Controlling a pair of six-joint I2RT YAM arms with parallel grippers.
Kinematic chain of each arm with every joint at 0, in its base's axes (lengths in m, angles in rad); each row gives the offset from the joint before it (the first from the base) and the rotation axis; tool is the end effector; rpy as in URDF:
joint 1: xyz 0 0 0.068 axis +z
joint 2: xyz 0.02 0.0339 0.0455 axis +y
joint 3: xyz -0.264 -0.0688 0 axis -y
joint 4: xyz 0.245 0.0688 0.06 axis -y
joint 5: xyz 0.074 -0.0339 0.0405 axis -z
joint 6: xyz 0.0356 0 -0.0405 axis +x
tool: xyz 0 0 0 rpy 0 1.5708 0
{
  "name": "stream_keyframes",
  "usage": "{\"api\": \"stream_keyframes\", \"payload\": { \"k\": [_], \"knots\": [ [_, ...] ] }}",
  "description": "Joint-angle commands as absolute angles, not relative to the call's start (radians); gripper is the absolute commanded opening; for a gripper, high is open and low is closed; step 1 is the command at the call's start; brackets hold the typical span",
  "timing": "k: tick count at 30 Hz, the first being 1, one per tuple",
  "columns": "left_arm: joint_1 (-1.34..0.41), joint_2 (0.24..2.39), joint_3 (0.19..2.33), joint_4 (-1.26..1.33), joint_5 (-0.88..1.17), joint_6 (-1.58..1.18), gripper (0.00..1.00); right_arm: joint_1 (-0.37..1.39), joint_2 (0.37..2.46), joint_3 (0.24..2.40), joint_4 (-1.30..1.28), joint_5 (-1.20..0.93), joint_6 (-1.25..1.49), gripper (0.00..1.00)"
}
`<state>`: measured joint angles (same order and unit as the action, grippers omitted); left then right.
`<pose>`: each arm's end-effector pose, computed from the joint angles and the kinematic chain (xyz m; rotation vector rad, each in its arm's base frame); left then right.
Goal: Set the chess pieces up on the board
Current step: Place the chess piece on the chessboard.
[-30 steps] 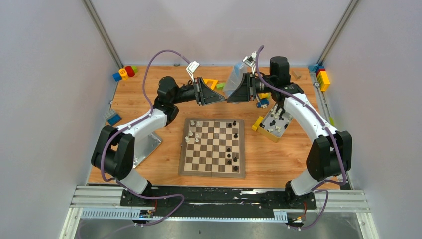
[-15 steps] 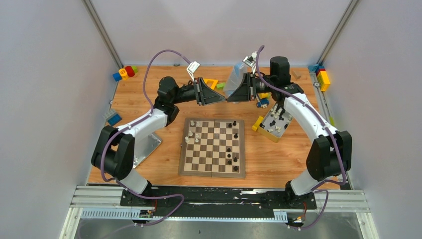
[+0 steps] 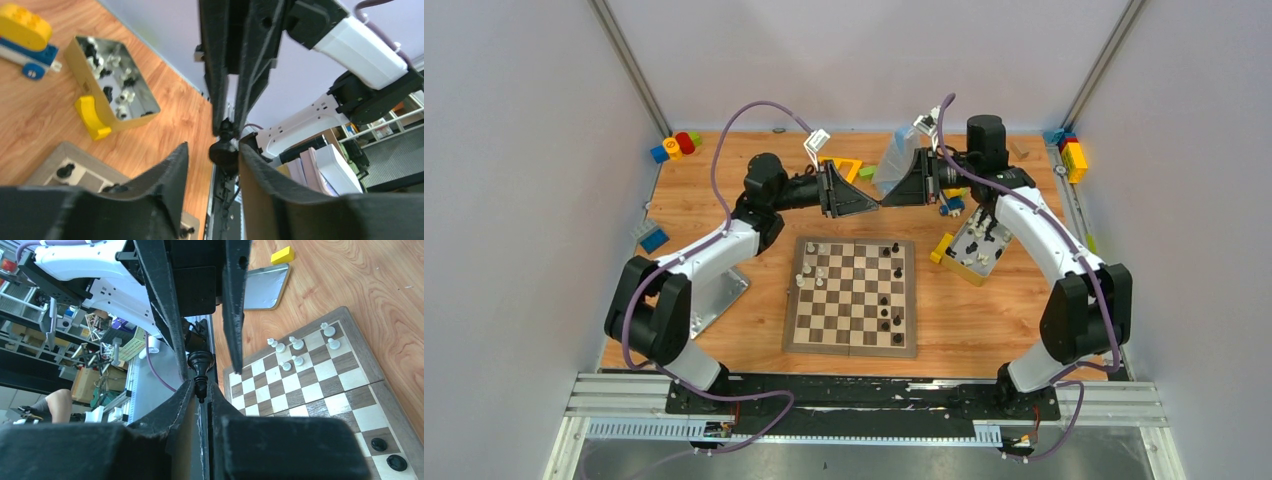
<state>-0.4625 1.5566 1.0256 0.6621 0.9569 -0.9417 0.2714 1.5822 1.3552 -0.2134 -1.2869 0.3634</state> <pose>0.3017 -0.1829 0.3175 0.5205 1.7156 -1.7476 0.3292 0.1271 0.3450 -0.7898 1.8788 1.6756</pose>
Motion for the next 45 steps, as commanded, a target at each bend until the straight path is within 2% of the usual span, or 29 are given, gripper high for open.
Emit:
{"api": "stream_keyframes", "payload": {
  "k": [1, 6, 8, 11, 15, 19, 26, 32, 45],
  "knots": [
    [-0.463, 1.477, 1.061, 0.457, 0.927, -0.731, 0.58, 0.265, 1.502, 1.359, -0.317, -1.284, 0.201, 0.0],
    [-0.463, 1.403, 1.14, 0.15, 0.881, -0.495, 0.95, 0.254, 1.443, 1.35, -0.448, -1.237, 0.07, 0.0],
    [-0.461, 1.357, 1.171, 0.037, 0.861, -0.391, 0.99, 0.253, 1.425, 1.357, -0.529, -1.205, -0.009, 0.0],
    [-0.451, 1.322, 1.225, -0.16, 0.826, -0.244, 1.0, 0.255, 1.395, 1.359, -0.661, -1.108, -0.155, 0.0],
    [-0.44, 1.288, 1.295, -0.401, 0.703, -0.053, 1.0, 0.338, 1.332, 1.302, -0.769, -0.798, -0.323, 0.0],
    [-0.417, 1.251, 1.345, -0.582, 0.561, 0.068, 1.0, 0.455, 1.282, 1.209, -0.772, -0.531, -0.371, 0.0],
    [-0.387, 1.252, 1.43, -0.843, 0.264, 0.204, 1.0, 0.588, 1.344, 1.211, -0.848, -0.231, -0.43, 0.01],
    [-0.351, 1.201, 1.4, -0.88, 0.24, 0.229, 1.0, 0.688, 1.436, 1.233, -0.912, -0.121, -0.479, 0.01],
    [-0.337, 1.114, 1.305, -0.808, 0.193, 0.236, 1.0, 0.79, 1.622, 1.262, -0.978, -0.055, -0.502, 0.02]
  ]
}}
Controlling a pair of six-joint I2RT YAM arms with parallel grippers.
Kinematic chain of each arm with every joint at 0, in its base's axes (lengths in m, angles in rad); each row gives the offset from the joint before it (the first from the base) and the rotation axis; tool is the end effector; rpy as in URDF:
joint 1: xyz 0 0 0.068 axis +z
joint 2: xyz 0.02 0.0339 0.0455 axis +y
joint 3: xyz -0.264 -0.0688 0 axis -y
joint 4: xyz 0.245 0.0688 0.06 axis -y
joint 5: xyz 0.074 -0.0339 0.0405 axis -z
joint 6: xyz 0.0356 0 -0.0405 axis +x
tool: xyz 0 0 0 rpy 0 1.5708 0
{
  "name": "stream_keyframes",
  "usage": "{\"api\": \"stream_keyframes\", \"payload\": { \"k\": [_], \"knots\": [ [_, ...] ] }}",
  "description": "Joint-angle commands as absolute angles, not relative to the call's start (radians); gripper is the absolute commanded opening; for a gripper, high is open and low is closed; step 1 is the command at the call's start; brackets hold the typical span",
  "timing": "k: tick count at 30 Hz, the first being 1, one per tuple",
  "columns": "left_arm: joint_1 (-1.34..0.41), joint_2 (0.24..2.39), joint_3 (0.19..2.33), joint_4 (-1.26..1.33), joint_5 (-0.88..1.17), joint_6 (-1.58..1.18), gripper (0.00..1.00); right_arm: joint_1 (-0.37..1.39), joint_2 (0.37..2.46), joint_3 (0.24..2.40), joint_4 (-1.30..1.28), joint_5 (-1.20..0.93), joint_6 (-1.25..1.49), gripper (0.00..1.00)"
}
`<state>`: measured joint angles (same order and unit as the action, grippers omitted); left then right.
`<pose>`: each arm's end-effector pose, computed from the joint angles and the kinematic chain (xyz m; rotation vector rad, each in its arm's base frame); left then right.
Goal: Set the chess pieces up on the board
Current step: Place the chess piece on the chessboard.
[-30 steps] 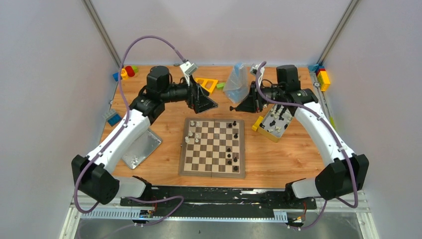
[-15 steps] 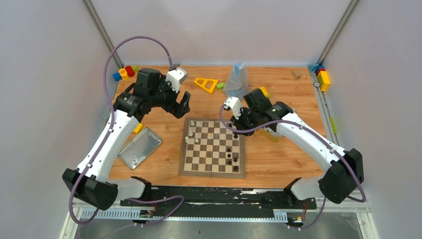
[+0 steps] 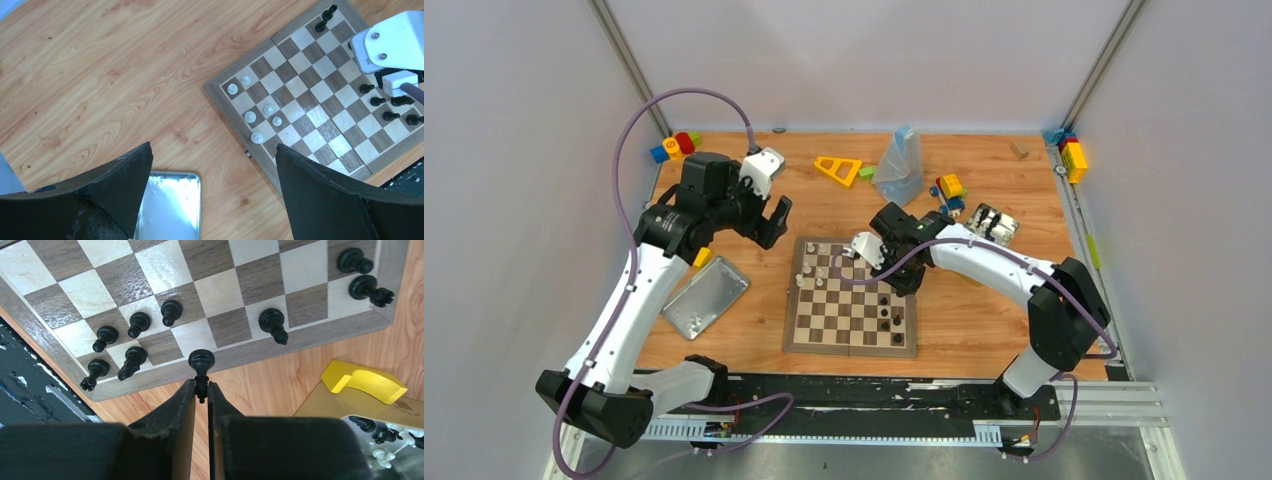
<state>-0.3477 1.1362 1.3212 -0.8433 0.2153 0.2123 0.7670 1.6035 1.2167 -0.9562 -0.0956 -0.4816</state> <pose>0.2086 -0.0837 0.3905 0.7288 2.1070 -0.3140 0.2157 0.2126 0.2339 -1.7222 2.3631 0.1860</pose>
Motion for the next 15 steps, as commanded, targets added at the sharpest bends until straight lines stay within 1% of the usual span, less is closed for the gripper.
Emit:
{"api": "stream_keyframes", "payload": {
  "k": [1, 15],
  "knots": [
    [-0.336, 1.111, 1.302, -0.805, 0.192, 0.236, 1.0, 0.796, 1.629, 1.264, -0.982, -0.054, -0.502, 0.02],
    [-0.284, 1.096, 1.307, -0.804, 0.161, 0.221, 1.0, 0.894, 1.695, 1.276, -1.05, -0.008, -0.509, 0.04]
  ]
}}
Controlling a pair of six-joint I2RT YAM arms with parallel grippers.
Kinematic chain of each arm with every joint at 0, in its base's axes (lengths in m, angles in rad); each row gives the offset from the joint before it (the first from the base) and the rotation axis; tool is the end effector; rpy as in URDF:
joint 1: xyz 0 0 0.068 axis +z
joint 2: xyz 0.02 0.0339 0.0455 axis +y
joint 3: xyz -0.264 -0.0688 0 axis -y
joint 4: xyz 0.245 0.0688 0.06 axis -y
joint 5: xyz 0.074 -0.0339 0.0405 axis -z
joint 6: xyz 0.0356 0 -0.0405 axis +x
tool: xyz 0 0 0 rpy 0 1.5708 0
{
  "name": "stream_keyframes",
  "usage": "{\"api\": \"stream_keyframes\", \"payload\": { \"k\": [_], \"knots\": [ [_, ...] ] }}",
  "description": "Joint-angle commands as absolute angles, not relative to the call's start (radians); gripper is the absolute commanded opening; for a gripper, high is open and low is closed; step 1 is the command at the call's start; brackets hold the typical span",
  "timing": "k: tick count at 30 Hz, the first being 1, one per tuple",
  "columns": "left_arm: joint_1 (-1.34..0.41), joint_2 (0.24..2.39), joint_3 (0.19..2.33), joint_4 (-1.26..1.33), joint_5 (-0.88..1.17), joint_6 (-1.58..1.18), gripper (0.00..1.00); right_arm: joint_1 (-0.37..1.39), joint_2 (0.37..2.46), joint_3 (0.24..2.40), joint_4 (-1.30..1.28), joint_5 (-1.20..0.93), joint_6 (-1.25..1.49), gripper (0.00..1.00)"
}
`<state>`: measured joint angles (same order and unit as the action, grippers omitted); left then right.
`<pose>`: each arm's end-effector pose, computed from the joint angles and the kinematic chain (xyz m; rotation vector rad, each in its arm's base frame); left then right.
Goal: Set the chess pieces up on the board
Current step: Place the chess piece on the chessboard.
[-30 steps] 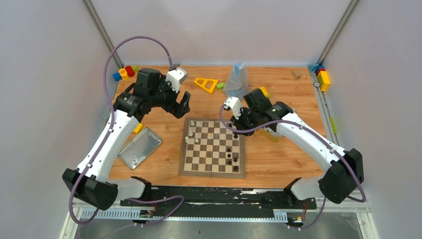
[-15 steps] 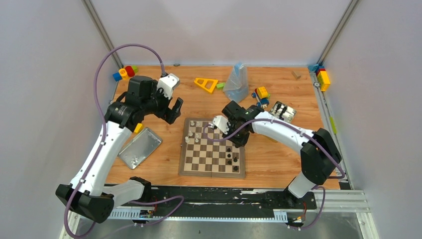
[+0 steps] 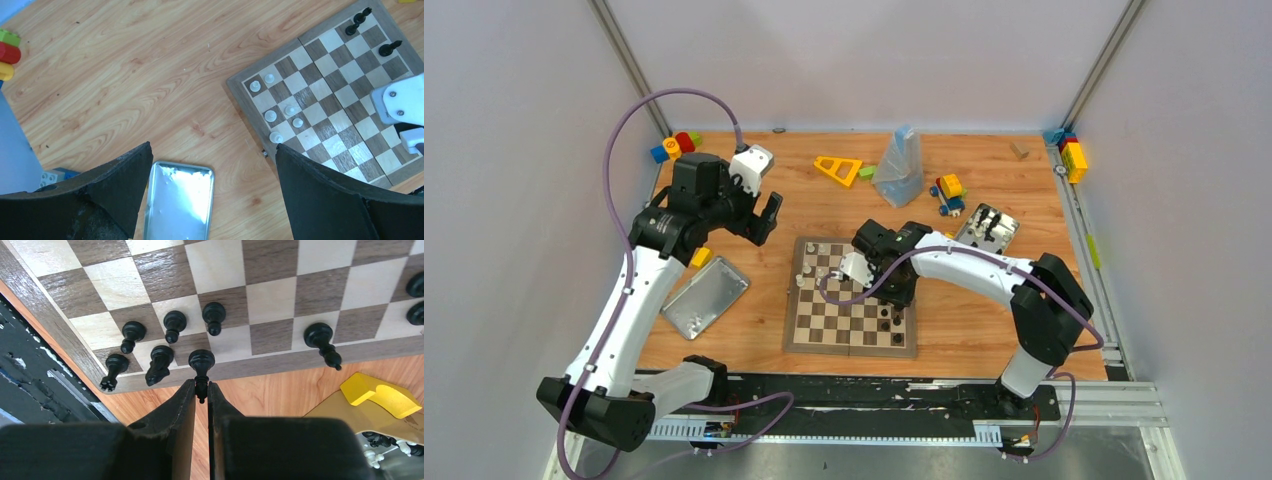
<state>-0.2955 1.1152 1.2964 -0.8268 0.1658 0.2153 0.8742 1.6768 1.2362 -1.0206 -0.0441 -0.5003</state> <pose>0.2099 -0.0700 0.3881 0.6480 2.1187 -0.2280 0.1958 0.2366 0.2169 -1.9318 2.3480 0.0969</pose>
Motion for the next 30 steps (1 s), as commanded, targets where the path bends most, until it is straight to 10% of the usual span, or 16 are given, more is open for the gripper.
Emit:
{"api": "stream_keyframes", "payload": {
  "k": [1, 30],
  "knots": [
    [-0.284, 1.097, 1.308, -0.804, 0.163, 0.223, 1.0, 0.898, 1.698, 1.276, -1.05, -0.005, -0.511, 0.04],
    [-0.281, 1.09, 1.301, -0.803, 0.173, 0.236, 1.0, 0.929, 1.749, 1.304, -1.073, -0.001, -0.519, 0.09]
  ]
}}
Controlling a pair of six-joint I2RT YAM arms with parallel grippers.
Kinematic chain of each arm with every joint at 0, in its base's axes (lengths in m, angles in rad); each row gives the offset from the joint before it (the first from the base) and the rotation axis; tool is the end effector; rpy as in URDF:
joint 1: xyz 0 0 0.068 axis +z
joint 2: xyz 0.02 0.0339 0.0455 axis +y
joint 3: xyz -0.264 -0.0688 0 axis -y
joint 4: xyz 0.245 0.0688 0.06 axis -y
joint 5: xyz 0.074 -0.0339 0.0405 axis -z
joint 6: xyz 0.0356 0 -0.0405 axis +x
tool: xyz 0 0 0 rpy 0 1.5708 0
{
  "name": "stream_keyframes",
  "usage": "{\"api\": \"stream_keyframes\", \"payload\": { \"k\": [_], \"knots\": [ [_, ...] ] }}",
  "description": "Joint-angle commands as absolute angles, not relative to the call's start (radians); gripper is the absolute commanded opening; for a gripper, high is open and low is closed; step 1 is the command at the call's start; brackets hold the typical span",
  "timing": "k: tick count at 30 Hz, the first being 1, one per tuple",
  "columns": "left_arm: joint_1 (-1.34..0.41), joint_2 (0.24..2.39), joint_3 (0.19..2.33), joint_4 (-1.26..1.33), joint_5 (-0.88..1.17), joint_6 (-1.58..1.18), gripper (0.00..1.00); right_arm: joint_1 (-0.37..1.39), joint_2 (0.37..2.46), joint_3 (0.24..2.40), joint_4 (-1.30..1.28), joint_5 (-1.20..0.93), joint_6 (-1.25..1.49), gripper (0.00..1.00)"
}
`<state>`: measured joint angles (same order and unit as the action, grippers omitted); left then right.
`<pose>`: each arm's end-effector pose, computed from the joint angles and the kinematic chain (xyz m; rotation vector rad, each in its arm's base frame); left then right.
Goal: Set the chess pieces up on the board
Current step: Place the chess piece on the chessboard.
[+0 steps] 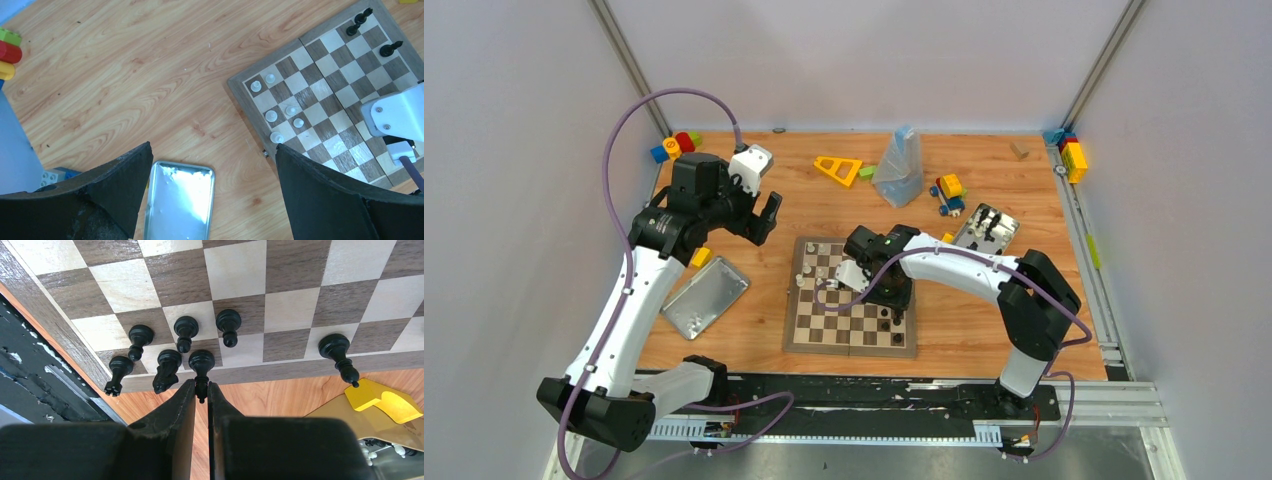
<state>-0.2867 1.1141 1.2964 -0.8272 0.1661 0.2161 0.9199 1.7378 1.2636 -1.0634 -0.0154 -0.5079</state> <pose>0.2102 -0.0681 0.3883 0.6394 2.1201 -0.2230 0.1891 0.2492 0.2058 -2.0380 2.3519 0.0340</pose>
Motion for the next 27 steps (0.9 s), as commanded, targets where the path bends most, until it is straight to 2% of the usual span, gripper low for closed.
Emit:
{"api": "stream_keyframes", "payload": {
  "k": [1, 13, 21, 27],
  "knots": [
    [-0.281, 1.091, 1.301, -0.803, 0.174, 0.236, 1.0, 0.928, 1.749, 1.306, -1.074, -0.003, -0.517, 0.09],
    [-0.281, 1.083, 1.292, -0.8, 0.166, 0.24, 1.0, 0.932, 1.748, 1.305, -1.078, -0.004, -0.511, 0.14],
    [-0.281, 1.082, 1.289, -0.798, 0.166, 0.24, 1.0, 0.931, 1.741, 1.305, -1.087, -0.001, -0.505, 0.26],
    [-0.281, 1.08, 1.286, -0.797, 0.164, 0.241, 1.0, 0.932, 1.741, 1.31, -1.088, -0.002, -0.504, 0.32]
  ]
}}
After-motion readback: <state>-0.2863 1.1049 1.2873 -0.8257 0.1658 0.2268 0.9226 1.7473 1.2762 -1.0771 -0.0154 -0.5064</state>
